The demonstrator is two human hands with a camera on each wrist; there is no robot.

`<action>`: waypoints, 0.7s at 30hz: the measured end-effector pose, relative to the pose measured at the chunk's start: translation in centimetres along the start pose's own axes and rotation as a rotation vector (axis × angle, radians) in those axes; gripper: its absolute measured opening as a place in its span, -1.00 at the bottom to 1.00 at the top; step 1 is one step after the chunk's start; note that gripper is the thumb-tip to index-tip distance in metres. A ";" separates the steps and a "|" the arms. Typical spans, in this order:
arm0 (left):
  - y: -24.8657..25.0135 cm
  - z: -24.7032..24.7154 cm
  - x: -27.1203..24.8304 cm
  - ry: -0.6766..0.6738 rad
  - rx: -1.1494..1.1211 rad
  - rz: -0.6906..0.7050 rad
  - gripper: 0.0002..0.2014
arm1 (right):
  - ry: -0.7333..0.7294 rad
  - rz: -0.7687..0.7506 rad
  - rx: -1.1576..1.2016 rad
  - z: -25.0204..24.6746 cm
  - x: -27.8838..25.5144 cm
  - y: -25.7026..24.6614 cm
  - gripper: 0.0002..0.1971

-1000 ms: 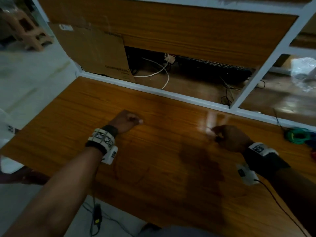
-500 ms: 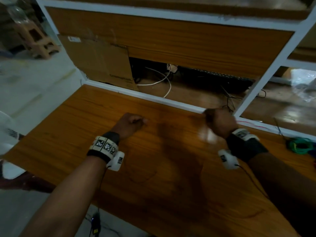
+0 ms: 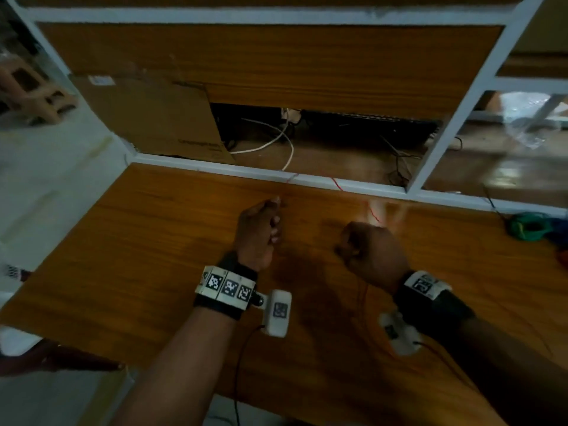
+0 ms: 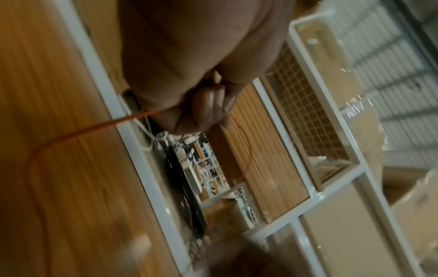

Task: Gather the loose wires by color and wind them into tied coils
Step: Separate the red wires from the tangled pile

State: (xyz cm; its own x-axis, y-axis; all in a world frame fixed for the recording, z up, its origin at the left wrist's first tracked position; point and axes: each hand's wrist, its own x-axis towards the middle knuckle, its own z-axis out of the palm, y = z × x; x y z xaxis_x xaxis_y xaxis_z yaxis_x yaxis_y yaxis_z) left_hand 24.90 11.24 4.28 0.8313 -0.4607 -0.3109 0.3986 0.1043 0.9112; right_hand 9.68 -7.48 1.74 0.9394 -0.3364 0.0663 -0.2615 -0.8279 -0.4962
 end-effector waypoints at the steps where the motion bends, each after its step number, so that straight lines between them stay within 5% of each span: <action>1: 0.0 0.3 0.4 0.014 -0.046 -0.030 -0.78 | -0.129 0.077 -0.029 1.4 -0.7 0.4 -0.58; 4: -0.3 0.1 1.9 0.073 -0.119 -0.130 -0.81 | -0.372 0.239 -0.232 4.8 -3.3 2.7 -0.14; 9: -1.6 -1.3 3.2 0.197 -0.126 -0.187 -0.88 | -0.308 0.247 -0.289 5.2 -5.6 5.0 -0.74; 10: -1.7 -1.2 3.0 0.234 -0.005 -0.181 -0.86 | -0.299 0.245 -0.249 4.8 -5.9 4.9 -0.82; 12: -2.1 -0.7 1.8 0.338 0.438 -0.172 -0.43 | -0.229 0.247 -0.117 3.7 -6.2 4.9 -0.89; 14: -2.4 0.4 -1.1 0.368 0.880 0.069 -0.09 | -0.128 0.227 0.106 2.2 -6.8 4.3 -0.75; 16: -2.6 2.8 -5.4 0.133 1.118 0.436 -0.21 | -0.067 0.175 0.310 0.4 -7.7 2.9 -0.65; 17: -2.8 4.1 -7.2 -0.071 1.147 0.482 -0.33 | -0.059 0.150 0.400 -0.5 -8.1 2.0 -0.68; 19: -3.9 6.0 -9.6 -0.421 1.103 0.311 -0.49 | -0.072 0.183 0.652 -2.0 -8.9 0.5 -0.79; 21: -4.7 6.6 -10.4 -0.508 0.968 0.223 -0.56 | -0.097 0.246 0.856 -3.0 -9.4 -0.4 -0.87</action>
State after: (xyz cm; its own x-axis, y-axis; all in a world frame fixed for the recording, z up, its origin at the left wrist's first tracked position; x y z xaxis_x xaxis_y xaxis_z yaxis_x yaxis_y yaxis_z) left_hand 11.81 9.70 5.07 0.5038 -0.8472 -0.1688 -0.3941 -0.3993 0.8278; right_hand 0.25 -5.30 3.94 0.9034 -0.3885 -0.1814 -0.2394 -0.1061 -0.9651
